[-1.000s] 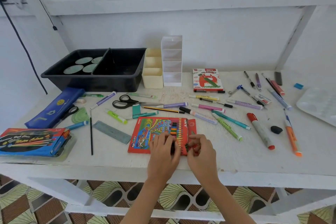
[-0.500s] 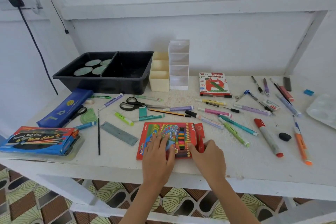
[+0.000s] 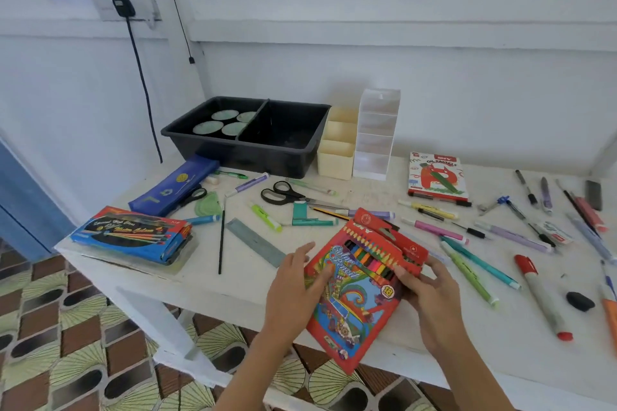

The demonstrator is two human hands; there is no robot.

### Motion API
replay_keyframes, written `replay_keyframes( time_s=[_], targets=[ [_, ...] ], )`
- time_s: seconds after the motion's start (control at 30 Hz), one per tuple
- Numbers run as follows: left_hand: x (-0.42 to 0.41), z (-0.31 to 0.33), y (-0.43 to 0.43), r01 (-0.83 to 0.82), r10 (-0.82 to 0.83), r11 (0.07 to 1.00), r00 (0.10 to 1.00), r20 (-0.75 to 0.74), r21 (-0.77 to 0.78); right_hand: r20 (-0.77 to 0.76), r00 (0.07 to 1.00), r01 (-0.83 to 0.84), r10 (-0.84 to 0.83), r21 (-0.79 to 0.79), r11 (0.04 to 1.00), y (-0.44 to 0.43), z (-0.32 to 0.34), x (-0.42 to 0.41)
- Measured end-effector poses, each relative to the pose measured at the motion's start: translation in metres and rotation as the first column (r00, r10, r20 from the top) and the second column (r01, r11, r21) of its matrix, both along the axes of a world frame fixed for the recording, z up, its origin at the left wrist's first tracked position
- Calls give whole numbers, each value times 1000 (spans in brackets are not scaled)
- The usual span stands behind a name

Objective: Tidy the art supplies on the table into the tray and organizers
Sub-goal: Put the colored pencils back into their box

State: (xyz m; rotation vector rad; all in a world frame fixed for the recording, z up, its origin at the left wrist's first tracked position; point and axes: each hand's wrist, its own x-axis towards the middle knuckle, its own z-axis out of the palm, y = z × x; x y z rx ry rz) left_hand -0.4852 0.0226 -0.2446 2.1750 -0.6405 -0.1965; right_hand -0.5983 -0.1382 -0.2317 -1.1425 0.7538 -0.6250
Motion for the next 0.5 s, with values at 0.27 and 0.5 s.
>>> replay_keyframes(
  time_s=[0.27, 0.5],
  targets=[
    [17, -2, 49, -279, 224, 952, 918, -327, -130, -204, 957, -244, 206, -181, 953, 32, -17, 52],
    [20, -20, 64, -244, 215, 962, 952, 216, 119, -400, 915, -195, -50, -548, 813, 62, -35, 91]
  ],
)
